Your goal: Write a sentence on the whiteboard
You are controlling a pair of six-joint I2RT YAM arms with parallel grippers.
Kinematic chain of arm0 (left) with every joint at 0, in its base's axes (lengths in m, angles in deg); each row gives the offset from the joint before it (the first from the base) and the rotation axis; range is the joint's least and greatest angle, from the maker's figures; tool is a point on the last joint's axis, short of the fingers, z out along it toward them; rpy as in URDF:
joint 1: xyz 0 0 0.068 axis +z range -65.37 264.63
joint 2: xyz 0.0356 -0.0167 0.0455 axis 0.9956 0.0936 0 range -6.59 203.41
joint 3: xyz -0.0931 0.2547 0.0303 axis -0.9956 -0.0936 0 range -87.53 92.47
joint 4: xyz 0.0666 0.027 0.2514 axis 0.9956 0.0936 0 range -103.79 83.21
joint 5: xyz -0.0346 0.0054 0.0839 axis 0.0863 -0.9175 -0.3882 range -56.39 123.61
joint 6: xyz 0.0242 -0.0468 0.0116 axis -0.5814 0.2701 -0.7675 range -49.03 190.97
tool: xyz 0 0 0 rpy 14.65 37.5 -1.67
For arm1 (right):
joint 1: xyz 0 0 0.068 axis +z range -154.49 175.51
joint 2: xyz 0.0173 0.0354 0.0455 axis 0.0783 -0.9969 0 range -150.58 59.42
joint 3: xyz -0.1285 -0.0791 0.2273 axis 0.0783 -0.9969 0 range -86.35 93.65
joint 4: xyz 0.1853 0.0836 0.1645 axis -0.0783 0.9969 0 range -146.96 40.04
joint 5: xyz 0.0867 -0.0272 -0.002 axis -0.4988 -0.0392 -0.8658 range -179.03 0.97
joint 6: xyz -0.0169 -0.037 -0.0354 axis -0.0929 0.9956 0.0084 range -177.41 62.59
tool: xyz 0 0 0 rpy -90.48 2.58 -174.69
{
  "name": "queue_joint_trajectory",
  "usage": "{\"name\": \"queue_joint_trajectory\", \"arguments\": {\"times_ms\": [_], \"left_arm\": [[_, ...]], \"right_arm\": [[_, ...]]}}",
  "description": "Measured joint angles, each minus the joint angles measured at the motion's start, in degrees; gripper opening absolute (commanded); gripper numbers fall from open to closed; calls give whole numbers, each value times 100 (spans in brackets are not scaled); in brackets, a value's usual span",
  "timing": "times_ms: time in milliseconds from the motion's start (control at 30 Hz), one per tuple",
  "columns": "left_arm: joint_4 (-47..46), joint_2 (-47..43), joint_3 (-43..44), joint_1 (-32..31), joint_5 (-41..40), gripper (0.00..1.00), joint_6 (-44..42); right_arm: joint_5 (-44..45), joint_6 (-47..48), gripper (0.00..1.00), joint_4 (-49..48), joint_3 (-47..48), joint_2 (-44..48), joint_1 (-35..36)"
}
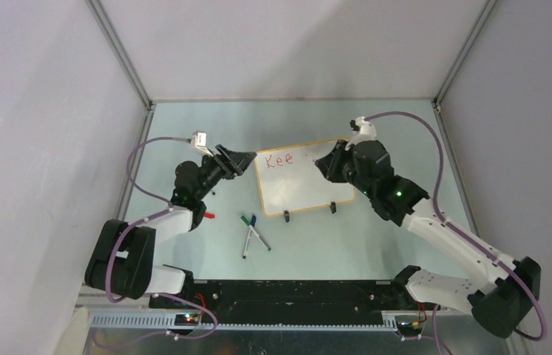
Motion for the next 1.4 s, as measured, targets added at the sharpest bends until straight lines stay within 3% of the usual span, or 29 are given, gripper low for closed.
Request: {"name": "queue_joint_trajectory", "arguments": {"times_ms": [233,367,833,1400], "left_arm": [[-374,129,-214,-122,129,68,192],[-509,155,-212,-129,146,66,210],[-734,767,-28,-275,164,47,343],[-452,798,153,-308,118,50,317]], "right_arm": [[345,304,0,168,380,-911,302],[501,402,0,155,474,-975,380],[927,638,0,-195,540,-1641,723],[1255,737,0,-348,538,-1641,734]]}}
